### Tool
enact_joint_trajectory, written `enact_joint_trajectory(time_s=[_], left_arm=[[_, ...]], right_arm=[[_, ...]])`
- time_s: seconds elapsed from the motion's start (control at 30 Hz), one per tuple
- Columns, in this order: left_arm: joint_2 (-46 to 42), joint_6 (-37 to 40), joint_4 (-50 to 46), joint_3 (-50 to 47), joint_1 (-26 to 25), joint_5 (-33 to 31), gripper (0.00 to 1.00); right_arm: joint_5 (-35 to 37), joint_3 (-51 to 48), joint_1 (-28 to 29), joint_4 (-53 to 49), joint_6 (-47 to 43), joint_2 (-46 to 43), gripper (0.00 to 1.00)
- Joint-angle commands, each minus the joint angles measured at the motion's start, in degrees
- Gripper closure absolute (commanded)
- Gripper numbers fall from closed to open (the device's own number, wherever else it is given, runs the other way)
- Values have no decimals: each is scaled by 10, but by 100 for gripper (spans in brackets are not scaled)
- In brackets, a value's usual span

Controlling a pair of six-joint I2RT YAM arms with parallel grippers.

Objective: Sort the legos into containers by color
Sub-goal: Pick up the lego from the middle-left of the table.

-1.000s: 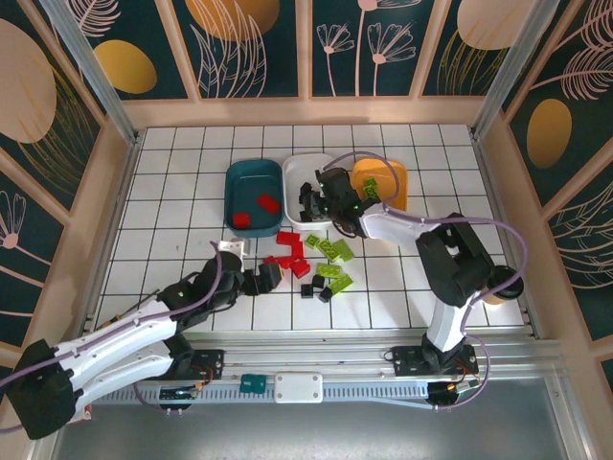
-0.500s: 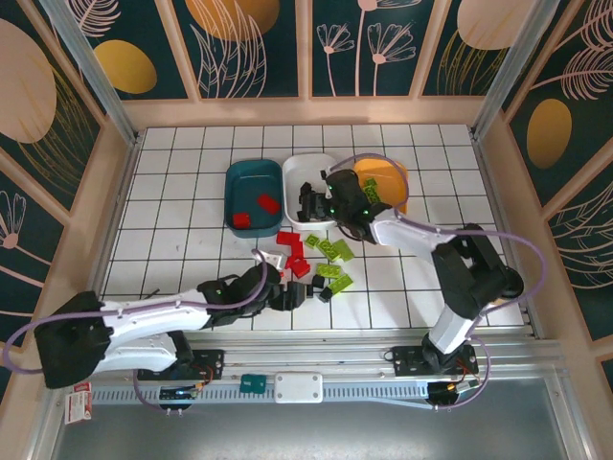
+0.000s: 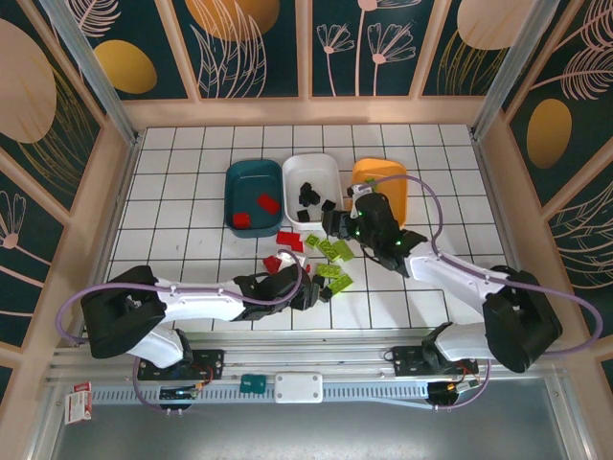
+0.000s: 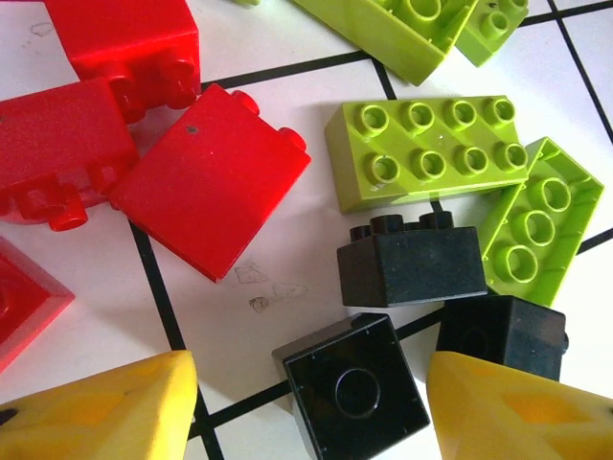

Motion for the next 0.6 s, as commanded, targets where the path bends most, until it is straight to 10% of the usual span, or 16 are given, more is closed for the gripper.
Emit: enact_joint_trajectory(time_s=[0.0, 0.23, 0.57], left_arm=[[21, 7, 8, 15, -1, -11, 36], [45, 4, 25, 9, -2, 0, 36], [-28, -20, 13, -25, -2, 4, 68]], right_arm=[[23, -16, 3, 2, 8, -35, 40], [33, -39, 3, -7, 12, -63, 39], [46, -76, 3, -9, 23, -97, 39]])
